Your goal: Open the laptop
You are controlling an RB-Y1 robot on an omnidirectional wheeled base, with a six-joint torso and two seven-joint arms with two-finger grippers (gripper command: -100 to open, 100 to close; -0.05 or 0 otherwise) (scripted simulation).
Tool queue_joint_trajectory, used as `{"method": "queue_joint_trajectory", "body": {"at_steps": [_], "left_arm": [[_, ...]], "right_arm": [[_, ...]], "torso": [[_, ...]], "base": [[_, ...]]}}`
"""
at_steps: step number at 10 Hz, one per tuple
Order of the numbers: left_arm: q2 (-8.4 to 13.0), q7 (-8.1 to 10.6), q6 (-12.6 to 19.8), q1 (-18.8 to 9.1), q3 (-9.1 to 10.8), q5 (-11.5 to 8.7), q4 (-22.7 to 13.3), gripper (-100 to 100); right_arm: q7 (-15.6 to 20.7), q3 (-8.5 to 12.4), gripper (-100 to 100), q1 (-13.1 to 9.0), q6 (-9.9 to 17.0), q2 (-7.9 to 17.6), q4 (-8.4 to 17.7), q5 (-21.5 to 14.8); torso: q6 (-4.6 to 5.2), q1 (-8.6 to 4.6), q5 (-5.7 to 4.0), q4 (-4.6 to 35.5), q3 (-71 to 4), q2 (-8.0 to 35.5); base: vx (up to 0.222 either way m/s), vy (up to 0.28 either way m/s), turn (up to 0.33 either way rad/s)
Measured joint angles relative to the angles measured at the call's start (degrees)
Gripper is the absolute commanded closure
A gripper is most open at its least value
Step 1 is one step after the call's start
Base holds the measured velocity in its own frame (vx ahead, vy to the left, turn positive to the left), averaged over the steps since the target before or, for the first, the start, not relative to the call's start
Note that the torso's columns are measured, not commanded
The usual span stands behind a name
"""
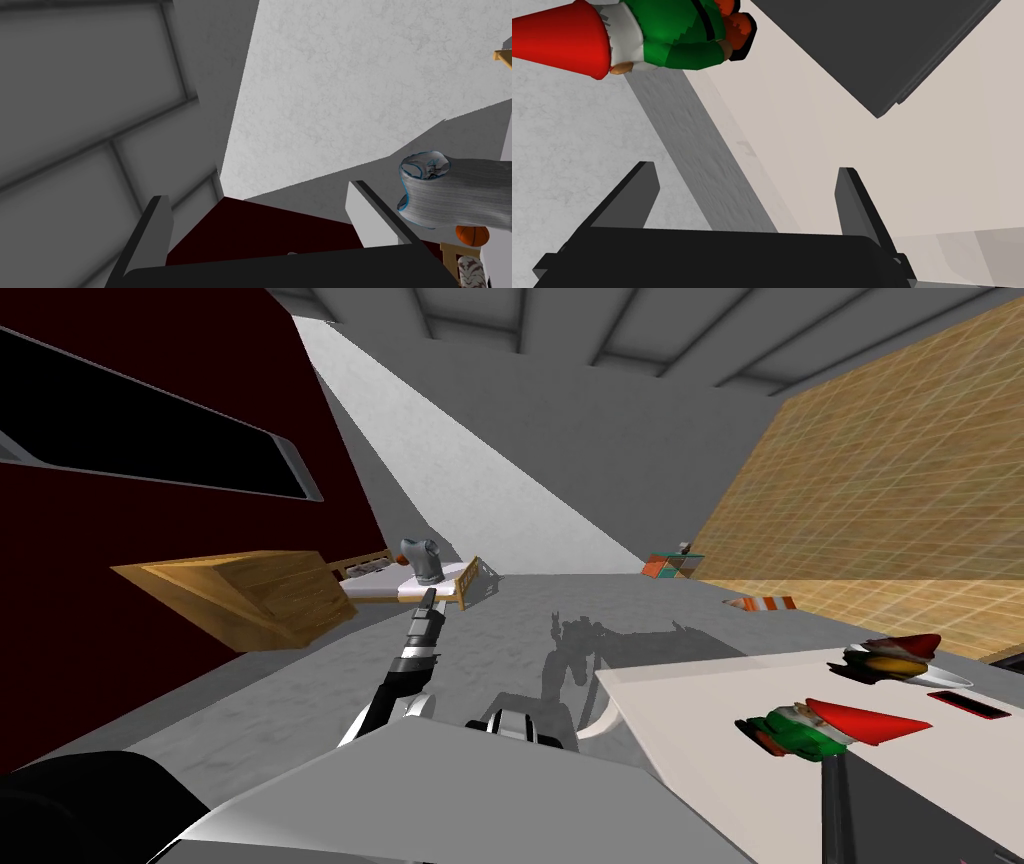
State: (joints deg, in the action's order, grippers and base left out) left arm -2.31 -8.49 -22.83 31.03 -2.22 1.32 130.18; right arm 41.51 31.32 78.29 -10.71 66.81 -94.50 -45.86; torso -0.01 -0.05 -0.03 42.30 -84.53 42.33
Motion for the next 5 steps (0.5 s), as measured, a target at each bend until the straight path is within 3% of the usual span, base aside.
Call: {"method": "queue_joint_trajectory", "body": {"at_steps": [5], "left_arm": [[0.0, 0.0, 0.0, 0.0, 0.0, 0.0, 0.0, 0]], "right_arm": [[0.0, 0.0, 0, 0.0, 0.0, 0.0, 0.0, 0.0]], "torso": [[0.01, 0.06, 0.03, 0.0, 0.0, -0.1]], "base": [[0.0, 0.0, 0.0]]}}
